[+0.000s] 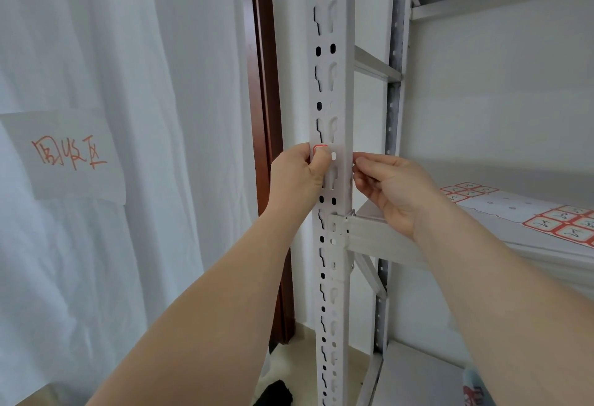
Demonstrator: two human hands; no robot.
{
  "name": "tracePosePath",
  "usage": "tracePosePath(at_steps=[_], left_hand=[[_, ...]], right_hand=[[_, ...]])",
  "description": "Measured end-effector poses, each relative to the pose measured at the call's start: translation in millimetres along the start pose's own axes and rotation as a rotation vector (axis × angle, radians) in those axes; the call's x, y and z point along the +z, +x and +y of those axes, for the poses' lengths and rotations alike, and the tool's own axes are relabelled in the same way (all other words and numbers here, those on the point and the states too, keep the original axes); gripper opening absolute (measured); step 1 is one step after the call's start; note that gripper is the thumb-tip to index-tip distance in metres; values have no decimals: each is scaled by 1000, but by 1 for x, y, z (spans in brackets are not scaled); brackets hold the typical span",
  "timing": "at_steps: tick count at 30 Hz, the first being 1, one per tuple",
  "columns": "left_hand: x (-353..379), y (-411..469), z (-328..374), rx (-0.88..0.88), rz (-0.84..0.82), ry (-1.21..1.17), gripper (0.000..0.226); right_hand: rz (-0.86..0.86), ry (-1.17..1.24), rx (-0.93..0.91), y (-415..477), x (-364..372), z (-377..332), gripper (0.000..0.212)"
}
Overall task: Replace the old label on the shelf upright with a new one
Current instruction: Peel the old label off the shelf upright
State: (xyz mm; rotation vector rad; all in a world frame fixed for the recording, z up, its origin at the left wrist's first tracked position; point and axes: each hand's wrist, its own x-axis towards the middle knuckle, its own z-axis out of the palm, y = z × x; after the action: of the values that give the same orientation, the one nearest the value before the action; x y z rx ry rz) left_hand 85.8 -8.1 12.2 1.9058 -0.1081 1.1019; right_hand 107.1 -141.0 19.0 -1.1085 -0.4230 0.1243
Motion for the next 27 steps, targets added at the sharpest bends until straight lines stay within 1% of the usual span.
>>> tracePosePath(at_steps=[6,11,20,27], left_hand=[[0,-2,-1,-17,-5,-39,55],[2,-1,1,-53,22,-70,46],[2,0,5,-90,36,-91,41],[1,-2,9,-111,20,-135,48]], right_hand=[[-5,-7,3,1,0,0,19],[0,-5,3,2,-1,0,20],[-3,-7,2,2,-1,1,18],[0,-3,-2,1,-1,0,21]])
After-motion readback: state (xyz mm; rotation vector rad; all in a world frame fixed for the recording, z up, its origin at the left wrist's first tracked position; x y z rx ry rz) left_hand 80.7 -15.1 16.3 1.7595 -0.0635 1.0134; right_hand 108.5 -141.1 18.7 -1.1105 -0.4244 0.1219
